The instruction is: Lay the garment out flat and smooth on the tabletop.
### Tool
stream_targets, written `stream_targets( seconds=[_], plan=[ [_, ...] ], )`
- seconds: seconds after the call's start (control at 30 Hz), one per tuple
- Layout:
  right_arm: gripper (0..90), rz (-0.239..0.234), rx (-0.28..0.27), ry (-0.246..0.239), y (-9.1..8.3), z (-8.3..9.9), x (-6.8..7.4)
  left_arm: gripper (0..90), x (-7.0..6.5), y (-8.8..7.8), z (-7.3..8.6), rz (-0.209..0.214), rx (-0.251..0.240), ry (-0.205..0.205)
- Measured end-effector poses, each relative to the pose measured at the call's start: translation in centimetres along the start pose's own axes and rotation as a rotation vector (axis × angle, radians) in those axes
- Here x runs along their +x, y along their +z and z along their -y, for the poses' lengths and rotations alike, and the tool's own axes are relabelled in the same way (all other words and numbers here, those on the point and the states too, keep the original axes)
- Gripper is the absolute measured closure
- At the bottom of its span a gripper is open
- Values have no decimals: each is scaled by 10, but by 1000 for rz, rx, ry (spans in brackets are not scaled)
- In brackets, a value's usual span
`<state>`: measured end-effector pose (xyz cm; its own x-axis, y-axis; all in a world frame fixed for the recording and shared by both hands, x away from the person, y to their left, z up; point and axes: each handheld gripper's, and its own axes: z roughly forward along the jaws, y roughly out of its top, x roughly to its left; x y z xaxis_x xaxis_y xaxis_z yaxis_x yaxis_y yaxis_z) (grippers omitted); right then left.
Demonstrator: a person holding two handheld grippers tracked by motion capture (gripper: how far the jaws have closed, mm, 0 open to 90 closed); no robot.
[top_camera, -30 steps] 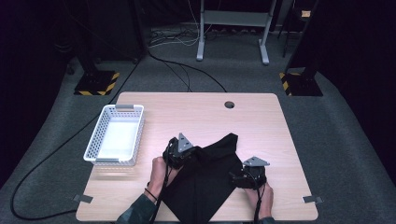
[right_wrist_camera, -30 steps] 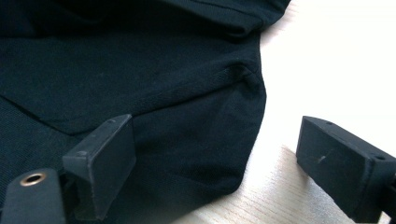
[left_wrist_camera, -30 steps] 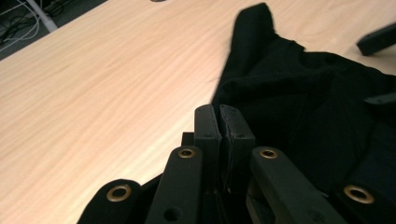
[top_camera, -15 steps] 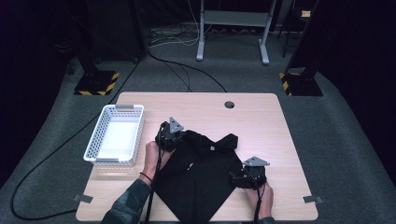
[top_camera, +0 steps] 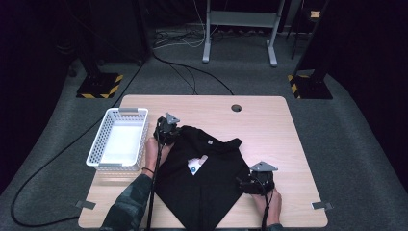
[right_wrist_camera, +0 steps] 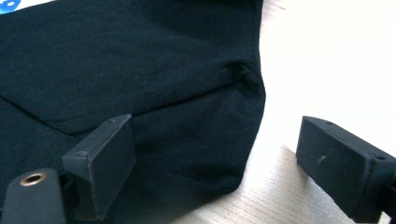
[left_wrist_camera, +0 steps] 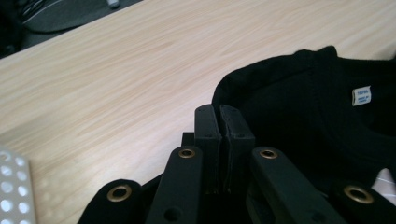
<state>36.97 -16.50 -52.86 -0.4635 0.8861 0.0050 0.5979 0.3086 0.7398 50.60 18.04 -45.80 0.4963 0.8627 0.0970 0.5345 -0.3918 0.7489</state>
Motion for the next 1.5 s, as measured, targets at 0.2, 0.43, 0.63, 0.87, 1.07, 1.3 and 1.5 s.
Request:
stream_targets(
  seconds=[0.2,0.43,0.63,0.87,1.07,1.3,1.5],
  plan=[
    [109,0,0,0,0,0,0,863,16,22,5,-50,84,-59],
    [109,0,0,0,0,0,0,583,19,31,11,-79,129,-76],
    [108,-1,1,0,0,0,0,282,6,19,15,-11,100,-101],
    [109,1,0,1,0,0,0,155,-19,-5,26,105,70,-81],
    [110,1,0,3,0,0,0,123,-40,-34,47,165,31,-30],
    [111,-10,-2,1,-1,1,-1,74,-59,-62,94,195,37,-16],
    [76,-60,-62,8,-7,4,-2,43,-66,-76,132,150,33,-23]
  ],
)
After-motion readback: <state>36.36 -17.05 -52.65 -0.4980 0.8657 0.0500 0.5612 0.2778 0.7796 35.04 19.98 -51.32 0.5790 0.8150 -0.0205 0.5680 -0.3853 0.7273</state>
